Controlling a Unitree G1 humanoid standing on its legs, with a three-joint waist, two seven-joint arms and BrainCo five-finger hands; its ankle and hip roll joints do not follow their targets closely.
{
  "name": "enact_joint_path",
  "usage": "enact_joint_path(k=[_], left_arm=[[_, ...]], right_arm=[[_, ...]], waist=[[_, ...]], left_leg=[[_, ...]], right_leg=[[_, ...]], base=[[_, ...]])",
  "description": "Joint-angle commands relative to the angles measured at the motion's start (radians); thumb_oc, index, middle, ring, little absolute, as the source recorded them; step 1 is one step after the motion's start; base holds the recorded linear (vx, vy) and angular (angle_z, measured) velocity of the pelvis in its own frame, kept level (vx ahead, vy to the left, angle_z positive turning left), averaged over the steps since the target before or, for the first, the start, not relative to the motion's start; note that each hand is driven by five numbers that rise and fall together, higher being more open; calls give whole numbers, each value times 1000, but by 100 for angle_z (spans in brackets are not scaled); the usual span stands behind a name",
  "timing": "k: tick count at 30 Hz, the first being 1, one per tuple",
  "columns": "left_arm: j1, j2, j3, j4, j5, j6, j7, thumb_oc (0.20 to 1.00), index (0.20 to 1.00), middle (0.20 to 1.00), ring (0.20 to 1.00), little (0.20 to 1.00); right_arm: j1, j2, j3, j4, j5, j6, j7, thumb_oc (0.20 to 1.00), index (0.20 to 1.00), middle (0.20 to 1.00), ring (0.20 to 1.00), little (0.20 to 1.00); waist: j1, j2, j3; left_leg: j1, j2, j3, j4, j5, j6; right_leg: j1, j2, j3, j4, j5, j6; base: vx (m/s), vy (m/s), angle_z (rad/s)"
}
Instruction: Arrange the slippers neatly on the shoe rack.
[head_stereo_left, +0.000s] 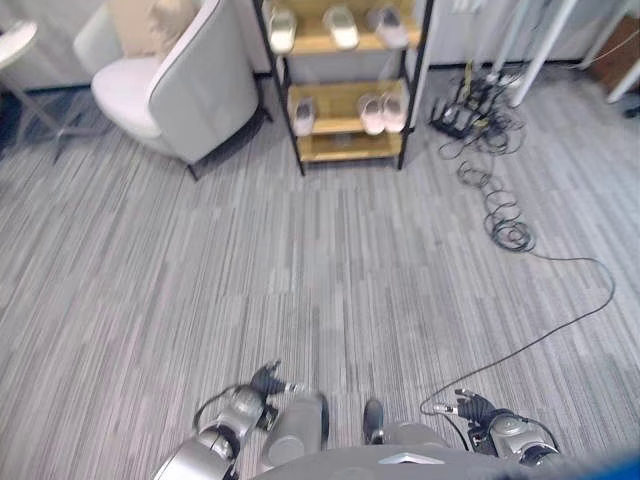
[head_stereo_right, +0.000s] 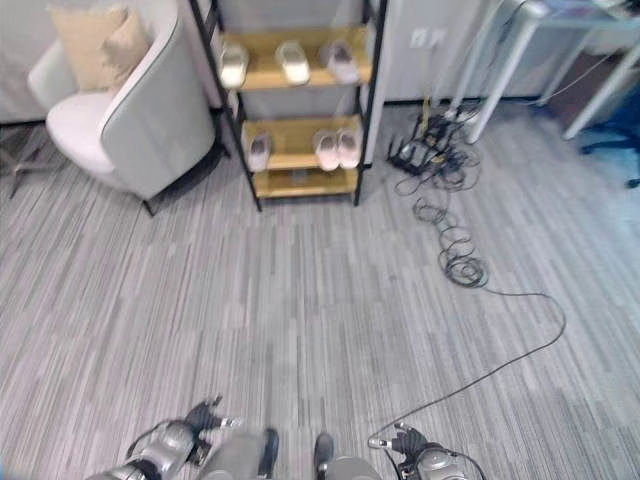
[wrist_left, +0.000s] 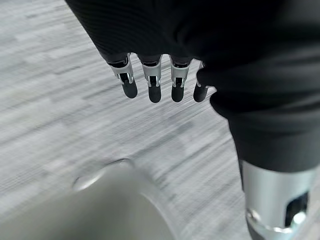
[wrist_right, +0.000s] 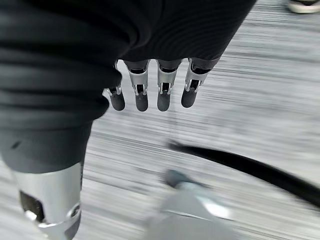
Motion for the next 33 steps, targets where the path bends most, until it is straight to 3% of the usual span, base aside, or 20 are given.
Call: enact_joint_path(k=[1, 3, 5, 9, 10, 11, 12, 13, 14, 15, 18, 19, 22, 25, 26, 27, 28, 30, 31, 33], left_arm=[[47, -56, 7, 77, 9, -8, 19, 1000, 1000, 1000, 1000, 1000], [70, -56, 15, 119, 20, 2, 13, 1000, 1000, 1000, 1000, 1000], [101, -54, 39, 164, 36, 12, 3, 1000, 1000, 1000, 1000, 1000], [126, -18, 67, 181, 67, 20, -1, 1000, 1000, 1000, 1000, 1000], [117, -9, 67, 174, 69, 20, -3, 1000, 1000, 1000, 1000, 1000], [104, -1, 64, 166, 66, 20, 3, 1000, 1000, 1000, 1000, 1000], [104, -1, 64, 166, 66, 20, 3, 1000, 1000, 1000, 1000, 1000], [81, 11, 58, 151, 60, 20, 11, 1000, 1000, 1000, 1000, 1000], [66, 17, 53, 141, 56, 19, 14, 1000, 1000, 1000, 1000, 1000], [36, 26, 41, 117, 56, 14, 23, 1000, 1000, 1000, 1000, 1000], [-2, 29, 28, 79, 37, 0, 47, 1000, 1000, 1000, 1000, 1000], [-12, 17, 21, 65, 32, -7, 51, 1000, 1000, 1000, 1000, 1000], [-12, -1, 9, 80, 41, -8, 50, 1000, 1000, 1000, 1000, 1000], [59, -25, 21, 155, 89, 10, 25, 1000, 1000, 1000, 1000, 1000], [69, -24, 23, 162, 102, 12, 23, 1000, 1000, 1000, 1000, 1000], [62, -24, 23, 144, 94, 9, 32, 1000, 1000, 1000, 1000, 1000], [60, -31, 17, 116, 81, 1, 59, 1000, 1000, 1000, 1000, 1000], [51, -29, 7, 108, 64, -7, 77, 1000, 1000, 1000, 1000, 1000], [45, -27, -2, 107, 55, -6, 81, 1000, 1000, 1000, 1000, 1000], [54, -22, -9, 122, 83, -1, 87, 1000, 1000, 1000, 1000, 1000]], right_arm=[[27, -59, 0, -37, 10, -18, -6, 1000, 1000, 1000, 1000, 1000], [16, -59, 1, -42, -3, -20, -2, 1000, 1000, 1000, 1000, 1000], [18, -54, -7, -42, -13, -21, -2, 1000, 1000, 1000, 1000, 1000], [38, -22, -36, -55, 12, -24, 9, 1000, 1000, 1000, 1000, 1000], [34, -17, -31, -56, 3, -24, 11, 1000, 1000, 1000, 1000, 1000], [29, -14, -26, -59, -9, -21, 12, 1000, 1000, 1000, 1000, 1000], [29, -14, -26, -59, -9, -21, 12, 1000, 1000, 1000, 1000, 1000], [20, -12, -27, -69, -4, -20, 12, 1000, 1000, 1000, 1000, 1000], [20, -9, -30, -73, -3, -21, 11, 1000, 1000, 1000, 1000, 1000], [24, -3, -29, -75, -9, -21, 4, 1000, 1000, 1000, 1000, 1000], [31, 4, -23, -73, 1, -22, 0, 1000, 1000, 1000, 1000, 1000], [37, 3, -24, -66, 7, -18, 1, 1000, 1000, 1000, 1000, 1000], [44, -2, -18, -48, 7, -14, 8, 1000, 1000, 1000, 1000, 1000], [55, -16, -8, -43, -5, -17, 5, 1000, 1000, 1000, 1000, 1000], [49, -24, -5, -45, -6, -19, 3, 1000, 1000, 1000, 1000, 1000], [20, -46, 10, -66, -9, -25, -11, 1000, 1000, 1000, 1000, 1000], [0, -55, 18, -79, -15, -35, -29, 1000, 1000, 1000, 1000, 1000], [-4, -44, 37, -94, -25, -48, -45, 1000, 1000, 1000, 1000, 1000], [-2, -37, 41, -98, -23, -49, -52, 1000, 1000, 1000, 1000, 1000], [16, -16, 28, -91, -34, -41, -47, 1000, 1000, 1000, 1000, 1000]], waist=[[28, 33, -51], [58, 28, -53], [56, 29, -74], [33, -26, -122], [33, -32, -123], [33, -42, -114], [33, -41, -117], [16, -28, -93], [3, -15, -83], [-14, 2, -70], [-46, 7, -39], [-59, 4, -38], [-84, 4, -38], [-68, -7, -93], [-59, -13, -93], [-40, -30, -66], [-28, -39, -65], [-4, -49, -67], [6, -52, -63], [-2, -48, -87]], left_leg=[[103, -38, -61, -340, 26, 17], [76, -51, -88, -414, 73, 5], [132, -44, -98, -491, 78, 28], [189, -54, -73, -491, 30, 72], [206, -54, -71, -493, 14, 80], [224, -61, -64, -487, -4, 95], [221, -60, -64, -487, -3, 95], [266, -54, -74, -487, -26, 116], [298, -45, -86, -493, -40, 124], [349, -33, -109, -499, -64, 131], [423, -39, -155, -507, -96, 128], [455, -48, -188, -519, -116, 121], [512, -54, -242, -520, -148, 104], [520, -50, -285, -463, -175, 65], [492, -42, -275, -400, -174, 41], [378, -32, -224, -242, -138, 18], [351, 47, -135, -321, -156, 24], [308, 107, -171, -406, -80, 7], [279, 117, -215, -434, -38, -3], [303, 118, -212, -491, -29, -12]], right_leg=[[117, -54, 50, -65, -30, 136], [159, -49, 75, -80, -49, 141], [163, -46, 93, -72, -59, 147], [126, -91, 98, 56, -33, 202], [93, -99, 89, 119, -5, 223], [49, -125, 74, 224, 80, 264], [46, -124, 75, 223, 82, 263], [-39, -154, 50, 405, 205, 295], [-78, -169, 31, 476, 220, 284], [-148, -187, -6, 500, 192, 250], [-199, -143, 1, 383, 109, 217], [-219, -113, 31, 271, 98, 221], [-269, -68, 55, 162, 124, 229], [-168, -24, 85, 58, 103, 179], [-143, -21, 69, 44, 90, 168], [-109, -42, 45, 33, 76, 152], [-80, -71, 14, 34, 41, 152], [-52, -92, 8, 32, 28, 160], [-33, -97, 15, 26, 19, 162], [-7, -121, 21, 32, 15, 183]], base=[[422, 88, -3], [418, 124, -34], [357, 151, -120], [400, 216, -58], [245, 150, -5], [152, 99, -8], [177, 182, -1], [174, 172, -8], [364, 251, 5], [372, 148, 10], [346, -6, 41], [284, -52, 79], [404, -89, 123], [399, -242, 109], [184, -246, 122], [158, -63, 111], [151, 51, 140], [247, 232, 127], [300, 355, 27], [298, 437, -75]])
